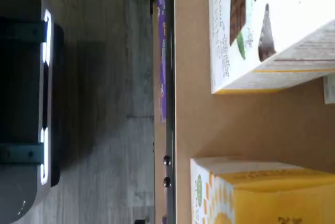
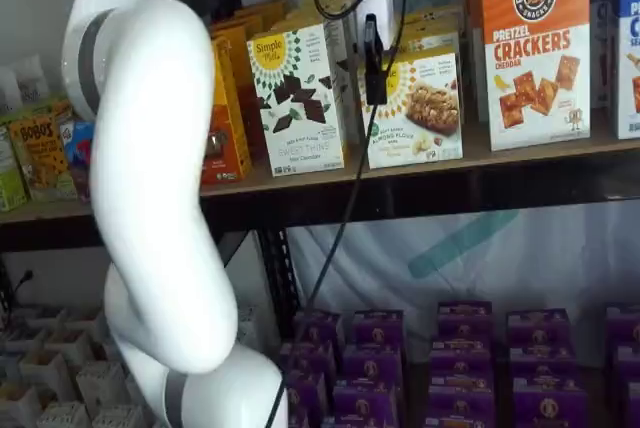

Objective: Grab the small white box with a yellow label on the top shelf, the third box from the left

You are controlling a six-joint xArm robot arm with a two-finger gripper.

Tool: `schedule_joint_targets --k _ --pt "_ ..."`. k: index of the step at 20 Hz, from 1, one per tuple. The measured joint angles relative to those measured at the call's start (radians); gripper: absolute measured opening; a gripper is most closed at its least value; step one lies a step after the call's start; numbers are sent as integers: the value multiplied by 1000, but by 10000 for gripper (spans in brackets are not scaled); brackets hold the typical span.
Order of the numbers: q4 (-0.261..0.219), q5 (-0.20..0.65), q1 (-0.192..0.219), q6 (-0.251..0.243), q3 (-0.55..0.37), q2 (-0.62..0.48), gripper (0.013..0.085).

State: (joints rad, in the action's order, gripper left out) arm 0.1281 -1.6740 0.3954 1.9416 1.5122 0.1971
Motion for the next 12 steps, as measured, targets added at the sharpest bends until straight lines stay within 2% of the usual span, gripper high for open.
schedule_joint_targets --k 4,5,6,8,9,11,12 --pt "-8 -6 -5 -4 18 -13 850" --pt "-10 -6 -6 -5 20 -14 810" --pt "-10 -4 -6 -5 20 -14 810" --pt "-8 3 -7 -6 15 -11 730" --pt "-6 6 -7 -6 13 -10 730" --pt "1 11 -4 -5 8 -7 650" --pt "5 14 -3 -4 6 -4 650"
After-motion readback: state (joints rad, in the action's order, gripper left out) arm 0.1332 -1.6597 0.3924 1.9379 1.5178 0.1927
